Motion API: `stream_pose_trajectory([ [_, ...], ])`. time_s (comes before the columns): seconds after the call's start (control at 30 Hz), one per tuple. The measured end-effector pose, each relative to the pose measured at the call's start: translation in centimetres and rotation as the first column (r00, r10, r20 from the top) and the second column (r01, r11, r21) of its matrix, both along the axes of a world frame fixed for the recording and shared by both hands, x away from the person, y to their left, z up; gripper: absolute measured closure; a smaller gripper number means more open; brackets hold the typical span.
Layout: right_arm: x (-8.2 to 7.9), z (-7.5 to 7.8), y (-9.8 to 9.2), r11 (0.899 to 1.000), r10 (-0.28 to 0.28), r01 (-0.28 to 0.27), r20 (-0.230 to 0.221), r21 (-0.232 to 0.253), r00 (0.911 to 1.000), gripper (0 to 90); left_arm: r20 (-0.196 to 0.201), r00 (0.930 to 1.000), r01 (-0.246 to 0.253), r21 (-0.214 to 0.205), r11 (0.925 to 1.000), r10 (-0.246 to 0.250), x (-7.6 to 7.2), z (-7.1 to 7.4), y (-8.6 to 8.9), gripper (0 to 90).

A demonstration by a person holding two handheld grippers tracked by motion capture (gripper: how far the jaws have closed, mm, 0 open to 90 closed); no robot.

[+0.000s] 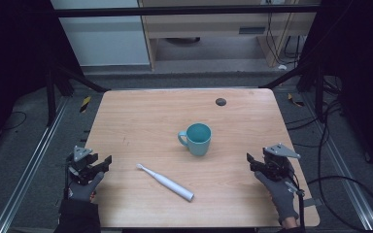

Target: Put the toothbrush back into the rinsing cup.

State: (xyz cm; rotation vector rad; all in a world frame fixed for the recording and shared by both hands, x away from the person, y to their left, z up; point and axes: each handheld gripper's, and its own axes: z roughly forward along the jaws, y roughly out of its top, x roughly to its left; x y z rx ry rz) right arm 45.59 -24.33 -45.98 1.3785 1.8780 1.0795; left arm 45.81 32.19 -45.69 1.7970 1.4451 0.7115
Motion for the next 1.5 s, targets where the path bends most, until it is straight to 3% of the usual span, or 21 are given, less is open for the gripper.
stream_pose_trajectory([
  [0.3,-0.7,0.8,1.0,0.997,0.073,-0.073,-0.009,-0.006,0.9973,38.0,-0.007,0.9998,0.018,0.006,0.9998,-0.018,-0.2,0.0,-0.1,43.7],
  [0.43,-0.8,1.4,2.2,0.992,0.124,-0.124,-0.023,0.014,0.992,38.9,-0.016,0.9997,0.02,0.008,0.9998,-0.02,-0.1,-0.1,0.0,44.1],
  [0.47,-0.7,1.5,3.0,0.99,0.143,-0.143,-0.029,-0.006,0.9893,39.3,-0.019,0.9996,0.02,0.011,0.9997,-0.02,0.0,-0.1,-0.1,44.2],
  [0.57,-0.7,1.8,3.7,0.987,0.157,-0.158,-0.032,-0.007,0.987,40.1,-0.022,0.9995,0.024,0.009,0.9997,-0.024,0.1,-0.1,-0.1,44.4],
  [0.67,-0.6,2.3,4.6,0.981,0.192,-0.191,-0.036,0.014,0.9808,41.0,-0.026,0.9991,0.033,0.011,0.9994,-0.033,0.1,-0.3,-0.3,44.4],
  [0.7,-0.5,2.6,5.4,0.976,0.22,-0.219,-0.051,0.021,0.9742,42.9,-0.025,0.999,0.036,0.01,0.9993,-0.036,0.1,-0.2,-0.3,44.4],
  [0.73,-0.5,2.6,5.4,0.976,0.22,-0.219,-0.051,0.021,0.9742,42.9,-0.025,0.999,0.036,0.01,0.9993,-0.036,0.1,-0.2,-0.3,44.4],
  [0.83,-0.7,3.1,6.8,0.96,0.281,-0.28,-0.073,0.019,0.9571,46.1,-0.017,0.9993,0.033,0.01,0.9994,-0.033,0.0,-0.1,-0.3,44.6],
  [0.93,-0.8,3.4,7.6,0.953,0.302,-0.302,-0.078,0.014,0.9502,46.8,-0.022,0.9992,0.033,0.011,0.9994,-0.033,0.1,-0.1,-0.2,44.6],
  [1.0,-0.9,3.8,8.7,0.94,0.34,-0.341,-0.074,-0.002,0.9375,47.7,-0.022,0.9993,0.03,0.014,0.9994,-0.03,0.1,-0.2,-0.2,44.6],
  [1.03,-0.9,3.8,8.7,0.94,0.34,-0.341,-0.074,-0.002,0.9375,47.7,-0.021,0.9994,0.029,0.013,0.9995,-0.029,0.1,-0.2,-0.2,44.6],
  [1.17,-1.2,4.1,10.2,0.923,0.384,-0.385,-0.077,-0.011,0.9203,49.1,-0.019,0.9995,0.024,0.015,0.9996,-0.024,0.1,-0.2,0.0,44.6],
  [1.2,-1.3,4.2,10.8,0.913,0.406,-0.408,-0.076,-0.013,0.9108,49.2,-0.022,0.9994,0.026,0.016,0.9995,-0.026,0.1,-0.2,0.0,44.7],
  [1.27,-1.3,4.2,11.1,0.912,0.409,-0.411,-0.076,-0.008,0.9092,49.4,-0.023,0.9994,0.027,0.016,0.9995,-0.026,0.0,-0.2,0.0,45.0],
  [1.33,-1.3,4.1,11.9,0.901,0.431,-0.433,-0.088,-0.007,0.8982,50.3,-0.02,0.9994,0.03,0.016,0.9994,-0.03,0.1,-0.1,-0.1,45.1],
  [1.37,-1.3,4.1,11.9,0.901,0.431,-0.433,-0.088,-0.007,0.8982,50.3,-0.02,0.9994,0.03,0.016,0.9994,-0.03,0.1,-0.1,-0.1,45.2],
  [1.4,-1.3,3.9,12.5,0.892,0.448,-0.451,-0.106,-0.008,0.8877,51.3,-0.02,0.9993,0.031,0.019,0.9993,-0.03,0.1,-0.1,-0.2,45.2],
  [1.43,-1.3,3.9,12.5,0.892,0.448,-0.451,-0.106,-0.008,0.8877,51.3,-0.02,0.9993,0.031,0.019,0.9993,-0.03,0.1,-0.1,-0.2,45.2],
  [1.47,-1.4,3.6,13.2,0.883,0.464,-0.469,-0.122,-0.016,0.8772,52.9,-0.023,0.9993,0.031,0.02,0.9993,-0.031,0.1,-0.2,-0.1,45.2],
  [1.5,-1.4,3.6,13.2,0.883,0.464,-0.469,-0.122,-0.016,0.8772,52.9,-0.024,0.9993,0.03,0.02,0.9993,-0.03,0.1,-0.2,-0.1,45.2],
])
